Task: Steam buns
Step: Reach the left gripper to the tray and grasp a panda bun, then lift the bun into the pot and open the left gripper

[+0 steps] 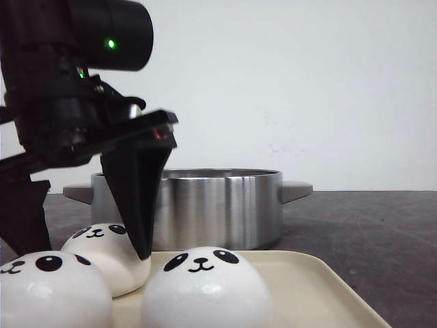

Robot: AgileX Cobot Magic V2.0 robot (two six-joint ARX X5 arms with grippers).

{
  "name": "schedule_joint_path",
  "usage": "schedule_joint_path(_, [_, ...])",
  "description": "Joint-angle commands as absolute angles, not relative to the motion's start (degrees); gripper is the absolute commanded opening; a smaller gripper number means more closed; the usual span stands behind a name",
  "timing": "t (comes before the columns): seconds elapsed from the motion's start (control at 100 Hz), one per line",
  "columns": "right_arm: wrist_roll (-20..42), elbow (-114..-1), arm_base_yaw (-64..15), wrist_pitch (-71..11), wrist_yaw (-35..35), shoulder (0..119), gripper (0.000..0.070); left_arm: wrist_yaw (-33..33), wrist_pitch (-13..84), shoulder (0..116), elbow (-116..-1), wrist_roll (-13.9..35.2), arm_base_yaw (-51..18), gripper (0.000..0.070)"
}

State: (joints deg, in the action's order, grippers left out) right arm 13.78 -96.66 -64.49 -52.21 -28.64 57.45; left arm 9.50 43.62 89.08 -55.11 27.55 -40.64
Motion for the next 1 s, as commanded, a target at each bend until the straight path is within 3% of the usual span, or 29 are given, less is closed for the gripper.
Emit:
schedule_joint_path(0.0, [14.6, -97.6, -65.3, -52.1, -28.8, 57.9, 0.0, 9.2, 43.0, 90.7, -55.4, 28.2, -41.1, 0.0589])
schedule_joint_path(0.07, [14.6, -97.6, -65.3, -52.8, -28.8, 57.9, 0.0, 9.2, 42.4, 91.1, -55.4, 28.2, -41.1, 0.0566])
schedule_joint_path(0.13, [14.6, -97.6, -65.3, -53.3, -28.8, 58.0, 0.0, 8.8, 41.9, 91.1, -55.4, 28.2, -41.1, 0.0472])
schedule_joint_path(0.18, [14.6, -97.6, -65.2, -53.5, -28.8, 58.0, 0.0, 8.8, 41.5, 91.1, -55.4, 28.1, -41.1, 0.0331])
schedule_joint_path(0.26, [14.6, -97.5, -65.2, -53.8, -29.1, 58.0, 0.0, 8.8, 41.1, 91.1, -55.4, 27.4, -41.1, 0.0026])
schedule_joint_path(0.28, [14.6, -97.5, -65.2, -53.9, -29.2, 58.0, 0.0, 8.8, 41.1, 91.1, -55.4, 27.3, -41.1, 0.0])
schedule_joint_path(0.42, [14.6, -97.5, -65.2, -54.7, -30.1, 58.0, 0.0, 9.6, 41.1, 90.2, -55.9, 27.0, -41.1, 0.0002])
schedule_joint_path(0.71, [14.6, -97.5, -65.2, -55.2, -30.1, 58.0, 0.0, 18.0, 41.1, 79.5, -64.2, 26.1, -43.5, 0.0003])
schedule_joint_path(0.82, [14.6, -97.5, -65.2, -55.2, -30.1, 58.0, 0.0, 16.0, 42.5, 78.9, -70.4, 25.5, -43.1, 0.0003])
schedule_joint_path(0.99, [15.0, -97.5, -65.2, -55.5, -30.1, 58.0, 0.0, 9.1, 44.8, 83.2, -79.2, 20.4, -39.6, 0.0004])
